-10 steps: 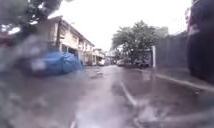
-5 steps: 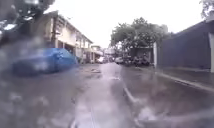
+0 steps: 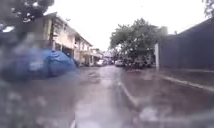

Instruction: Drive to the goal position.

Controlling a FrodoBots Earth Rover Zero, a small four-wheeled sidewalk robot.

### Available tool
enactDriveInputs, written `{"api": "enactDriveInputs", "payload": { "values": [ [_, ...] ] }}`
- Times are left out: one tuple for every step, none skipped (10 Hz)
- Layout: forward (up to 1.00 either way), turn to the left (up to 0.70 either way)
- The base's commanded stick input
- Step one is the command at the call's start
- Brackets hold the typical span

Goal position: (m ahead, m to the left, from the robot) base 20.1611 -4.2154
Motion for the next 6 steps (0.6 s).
{"api": "enactDriveInputs", "payload": {
  "values": [
    [1.0, 0.0],
    [1.0, 0.0],
    [1.0, 0.0],
    [1.0, -0.2],
    [1.0, -0.27],
    [1.0, -0.06]
  ]
}}
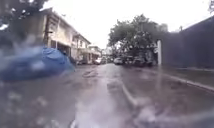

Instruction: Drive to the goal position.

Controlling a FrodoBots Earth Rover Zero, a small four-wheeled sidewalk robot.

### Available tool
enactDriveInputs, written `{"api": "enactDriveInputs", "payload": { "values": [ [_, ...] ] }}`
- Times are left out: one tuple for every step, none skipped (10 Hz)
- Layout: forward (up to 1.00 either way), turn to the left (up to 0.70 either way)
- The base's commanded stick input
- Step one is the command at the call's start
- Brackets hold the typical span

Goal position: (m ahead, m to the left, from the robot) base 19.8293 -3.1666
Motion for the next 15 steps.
{"api": "enactDriveInputs", "payload": {
  "values": [
    [1.0, 0.0],
    [1.0, 0.0],
    [1.0, 0.0],
    [1.0, 0.0],
    [1.0, 0.0],
    [1.0, 0.0],
    [1.0, 0.0],
    [1.0, 0.0],
    [1.0, 0.0],
    [1.0, 0.0],
    [1.0, 0.0],
    [1.0, 0.0],
    [1.0, 0.0],
    [1.0, 0.0],
    [1.0, 0.0]
  ]
}}
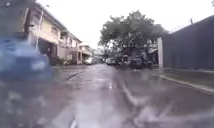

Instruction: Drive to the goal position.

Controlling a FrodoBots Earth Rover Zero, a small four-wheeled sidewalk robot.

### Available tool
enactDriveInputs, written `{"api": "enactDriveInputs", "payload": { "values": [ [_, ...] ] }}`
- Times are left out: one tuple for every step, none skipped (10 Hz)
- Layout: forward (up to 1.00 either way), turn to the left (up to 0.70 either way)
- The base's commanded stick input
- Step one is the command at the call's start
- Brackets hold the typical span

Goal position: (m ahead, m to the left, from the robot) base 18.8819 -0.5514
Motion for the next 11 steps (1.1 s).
{"api": "enactDriveInputs", "payload": {
  "values": [
    [1.0, 0.0],
    [1.0, 0.0],
    [1.0, 0.0],
    [1.0, 0.0],
    [1.0, 0.0],
    [1.0, 0.0],
    [1.0, 0.0],
    [1.0, 0.0],
    [1.0, 0.0],
    [1.0, 0.0],
    [1.0, 0.0]
  ]
}}
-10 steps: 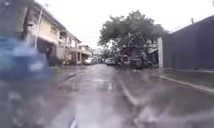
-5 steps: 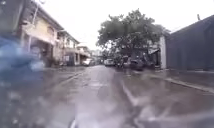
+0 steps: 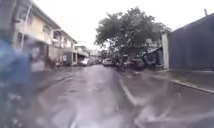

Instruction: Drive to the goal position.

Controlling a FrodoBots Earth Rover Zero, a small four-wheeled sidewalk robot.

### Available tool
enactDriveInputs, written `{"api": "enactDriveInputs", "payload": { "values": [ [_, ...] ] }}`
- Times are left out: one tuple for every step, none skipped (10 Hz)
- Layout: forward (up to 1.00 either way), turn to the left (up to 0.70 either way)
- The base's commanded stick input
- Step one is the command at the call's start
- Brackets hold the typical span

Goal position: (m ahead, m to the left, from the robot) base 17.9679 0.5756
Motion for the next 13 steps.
{"api": "enactDriveInputs", "payload": {
  "values": [
    [1.0, 0.0],
    [1.0, 0.0],
    [1.0, 0.0],
    [1.0, 0.0],
    [1.0, 0.0],
    [1.0, 0.0],
    [1.0, 0.0],
    [1.0, 0.0],
    [1.0, 0.0],
    [1.0, 0.0],
    [1.0, 0.0],
    [1.0, 0.0],
    [1.0, 0.0]
  ]
}}
